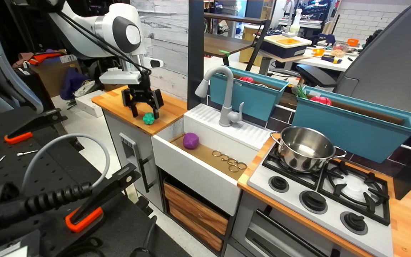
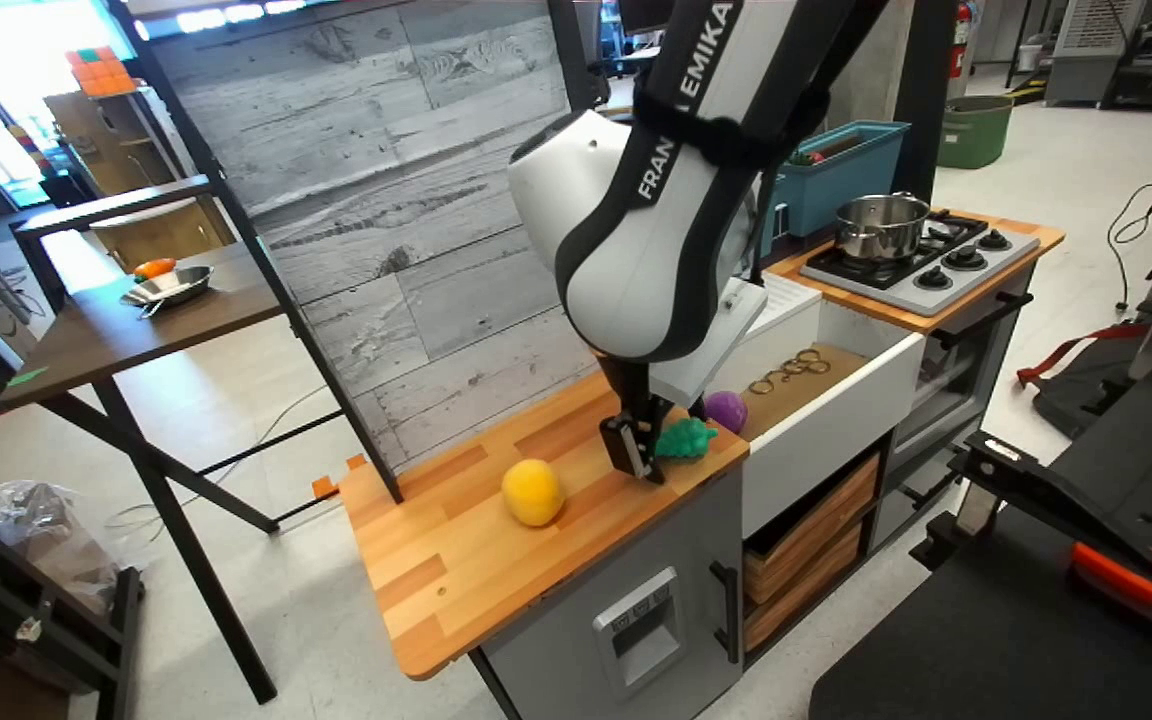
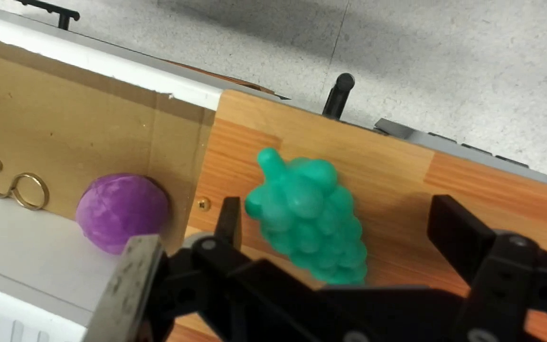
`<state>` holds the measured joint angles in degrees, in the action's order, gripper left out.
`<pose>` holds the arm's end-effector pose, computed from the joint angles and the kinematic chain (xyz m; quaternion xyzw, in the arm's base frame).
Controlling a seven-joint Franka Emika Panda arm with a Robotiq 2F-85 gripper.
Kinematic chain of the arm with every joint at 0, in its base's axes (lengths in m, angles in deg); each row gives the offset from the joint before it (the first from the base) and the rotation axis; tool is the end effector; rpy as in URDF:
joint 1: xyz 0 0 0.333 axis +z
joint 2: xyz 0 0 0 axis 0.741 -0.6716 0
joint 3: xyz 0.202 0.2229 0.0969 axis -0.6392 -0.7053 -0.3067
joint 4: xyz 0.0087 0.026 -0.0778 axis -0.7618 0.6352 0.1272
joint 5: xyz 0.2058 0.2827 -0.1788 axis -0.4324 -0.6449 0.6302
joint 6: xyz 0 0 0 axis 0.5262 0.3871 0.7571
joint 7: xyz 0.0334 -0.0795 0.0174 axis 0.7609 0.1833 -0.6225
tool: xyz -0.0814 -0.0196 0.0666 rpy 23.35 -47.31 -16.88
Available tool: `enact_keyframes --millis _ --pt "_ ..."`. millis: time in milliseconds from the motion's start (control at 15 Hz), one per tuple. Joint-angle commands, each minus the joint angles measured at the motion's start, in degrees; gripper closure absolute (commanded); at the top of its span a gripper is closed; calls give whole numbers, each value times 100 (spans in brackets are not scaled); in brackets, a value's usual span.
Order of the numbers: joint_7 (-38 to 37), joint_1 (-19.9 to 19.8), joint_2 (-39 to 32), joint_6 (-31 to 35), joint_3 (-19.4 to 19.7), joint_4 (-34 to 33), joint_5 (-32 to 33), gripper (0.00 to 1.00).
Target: Move the green grapes backwards
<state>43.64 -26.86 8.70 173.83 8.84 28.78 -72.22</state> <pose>0.6161 0.2233 -0.0083 0.9777 0.1782 -0.0515 0.0984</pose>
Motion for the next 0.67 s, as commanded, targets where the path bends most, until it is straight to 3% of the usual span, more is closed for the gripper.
enact_keyframes --millis 0,400,600 --pt "321 44 -288 -174 69 -400 116 26" --pt "830 -61 -81 -244 -116 -300 82 73" --pt "693 -9 46 -250 -35 -260 71 75"
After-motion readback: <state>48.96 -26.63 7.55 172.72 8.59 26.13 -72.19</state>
